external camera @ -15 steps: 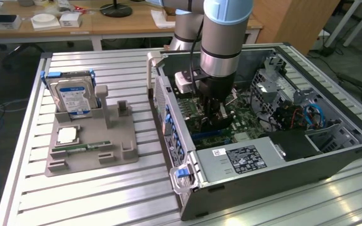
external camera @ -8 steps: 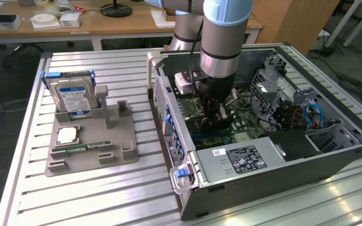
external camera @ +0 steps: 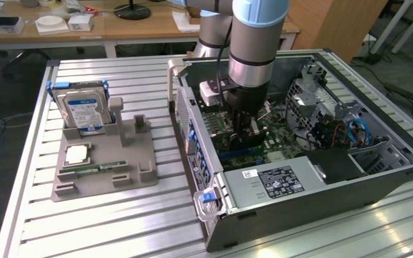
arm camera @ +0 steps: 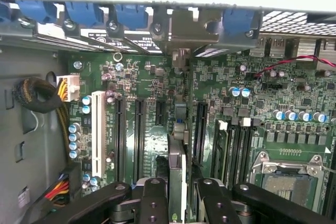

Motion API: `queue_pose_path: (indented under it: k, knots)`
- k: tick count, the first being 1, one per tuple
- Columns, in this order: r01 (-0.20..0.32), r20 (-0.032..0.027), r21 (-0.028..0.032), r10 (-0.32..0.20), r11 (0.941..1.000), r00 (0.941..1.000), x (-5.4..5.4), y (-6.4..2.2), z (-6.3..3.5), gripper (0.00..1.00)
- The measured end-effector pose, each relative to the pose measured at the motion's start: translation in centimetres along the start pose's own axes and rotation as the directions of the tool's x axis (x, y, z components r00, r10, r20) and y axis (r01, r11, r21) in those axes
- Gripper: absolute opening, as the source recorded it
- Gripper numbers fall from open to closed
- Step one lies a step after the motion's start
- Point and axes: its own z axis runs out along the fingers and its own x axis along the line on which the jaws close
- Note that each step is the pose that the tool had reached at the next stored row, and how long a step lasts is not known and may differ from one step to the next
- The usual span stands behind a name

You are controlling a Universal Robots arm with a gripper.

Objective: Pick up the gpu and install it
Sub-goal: 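Insert the gpu into the slot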

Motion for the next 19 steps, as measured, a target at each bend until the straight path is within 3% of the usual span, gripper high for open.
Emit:
queue_pose_path:
  k: [19]
  knots:
    - [-0.001,-0.0003,-0.0001,0.001,1.0,1.0,-0.02,-0.03,0.02,0.26]
